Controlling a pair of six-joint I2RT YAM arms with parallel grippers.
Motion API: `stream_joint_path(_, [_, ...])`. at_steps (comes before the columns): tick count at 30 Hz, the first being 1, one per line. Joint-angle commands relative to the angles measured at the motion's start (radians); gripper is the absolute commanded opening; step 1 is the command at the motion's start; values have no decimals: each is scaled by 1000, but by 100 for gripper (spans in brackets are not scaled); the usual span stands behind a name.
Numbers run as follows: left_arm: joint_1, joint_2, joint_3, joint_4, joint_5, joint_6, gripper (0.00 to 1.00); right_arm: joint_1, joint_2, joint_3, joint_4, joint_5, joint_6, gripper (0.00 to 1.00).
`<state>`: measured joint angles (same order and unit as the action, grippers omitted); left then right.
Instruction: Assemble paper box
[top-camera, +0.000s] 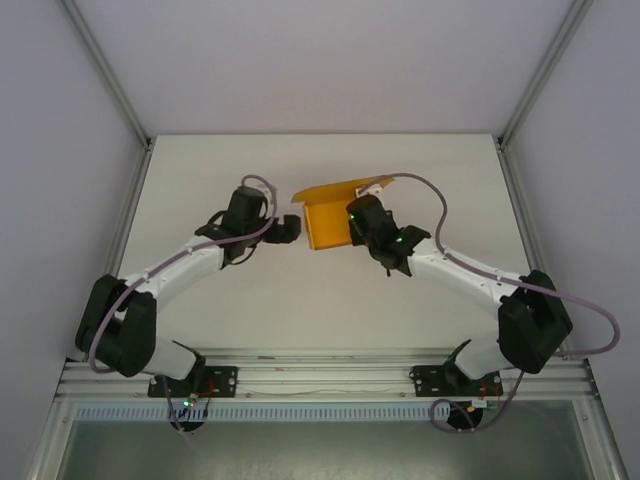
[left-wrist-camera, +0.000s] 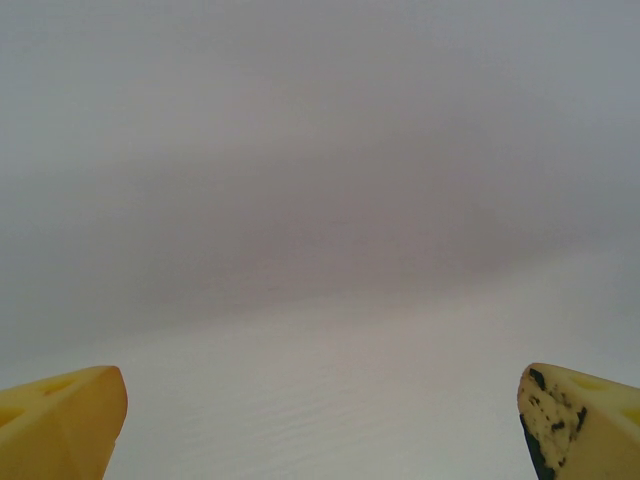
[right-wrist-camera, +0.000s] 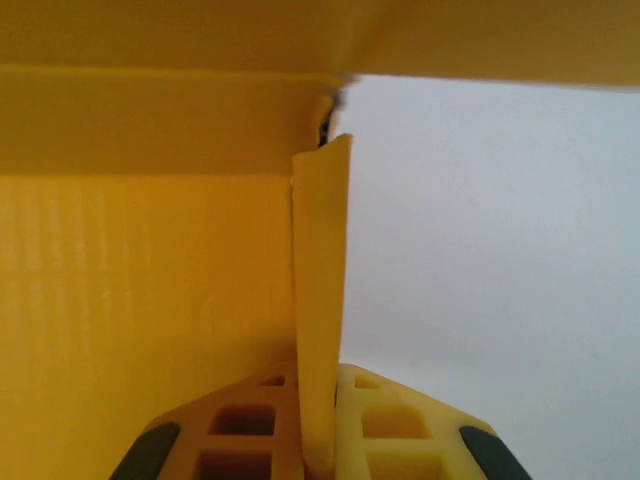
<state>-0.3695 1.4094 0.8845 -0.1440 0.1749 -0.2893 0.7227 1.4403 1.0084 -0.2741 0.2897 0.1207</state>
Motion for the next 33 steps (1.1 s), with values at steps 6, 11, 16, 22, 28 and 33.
stream_joint_path(6, [36,-152,-97,-137,-208,-61,100,-7,161,-2,-150,111,109,0])
stream_joint_path(11, [37,-185,-108,-128,-194,-57,100,-2,263,22,-173,97,154,0])
stream_joint_path(16, [35,-196,-113,-116,-174,-45,100,-2,307,18,-172,72,201,12])
stream_joint_path(22, [36,-193,-116,-95,-129,-36,100,-2,273,25,-191,72,211,41])
stream_joint_path(28, [37,-194,-117,-71,-91,-24,100,-8,196,23,-204,80,206,56])
stream_joint_path(33, [34,-170,-109,-53,-36,-10,100,-24,139,-8,-203,61,233,56])
